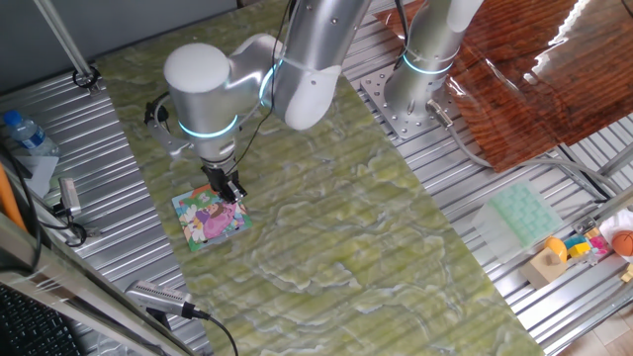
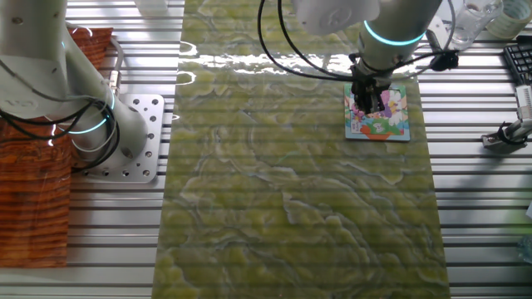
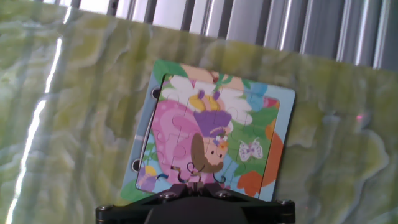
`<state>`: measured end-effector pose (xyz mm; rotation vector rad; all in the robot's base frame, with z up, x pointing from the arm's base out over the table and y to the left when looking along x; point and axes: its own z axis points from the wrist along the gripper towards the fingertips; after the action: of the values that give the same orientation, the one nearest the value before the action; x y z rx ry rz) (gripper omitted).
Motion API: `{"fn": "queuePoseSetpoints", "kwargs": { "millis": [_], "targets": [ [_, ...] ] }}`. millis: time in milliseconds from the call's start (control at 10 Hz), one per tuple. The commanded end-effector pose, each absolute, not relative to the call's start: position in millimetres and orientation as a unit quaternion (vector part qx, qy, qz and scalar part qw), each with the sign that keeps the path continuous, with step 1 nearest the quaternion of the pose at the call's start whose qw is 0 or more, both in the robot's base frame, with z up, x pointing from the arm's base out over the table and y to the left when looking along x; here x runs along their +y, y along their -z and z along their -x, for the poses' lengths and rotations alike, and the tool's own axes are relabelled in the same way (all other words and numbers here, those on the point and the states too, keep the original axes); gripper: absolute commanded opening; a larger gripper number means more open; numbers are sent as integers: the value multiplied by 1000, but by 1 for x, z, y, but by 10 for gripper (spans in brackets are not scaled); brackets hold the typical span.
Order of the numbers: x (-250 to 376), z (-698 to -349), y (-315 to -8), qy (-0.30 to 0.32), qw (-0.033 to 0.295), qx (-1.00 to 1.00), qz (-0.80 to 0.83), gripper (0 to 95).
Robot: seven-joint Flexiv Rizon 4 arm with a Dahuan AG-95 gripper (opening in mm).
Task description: Assemble one piece of a puzzle
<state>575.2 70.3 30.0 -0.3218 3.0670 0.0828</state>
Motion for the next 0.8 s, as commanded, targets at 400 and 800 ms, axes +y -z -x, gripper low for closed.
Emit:
{"fn": "queuePoseSetpoints", "kwargs": {
  "millis": [400, 800],
  "targets": [
    [74, -578, -26, -25, 29, 994, 101, 0],
    [74, -579, -23, -25, 25, 994, 102, 0]
  ]
}}
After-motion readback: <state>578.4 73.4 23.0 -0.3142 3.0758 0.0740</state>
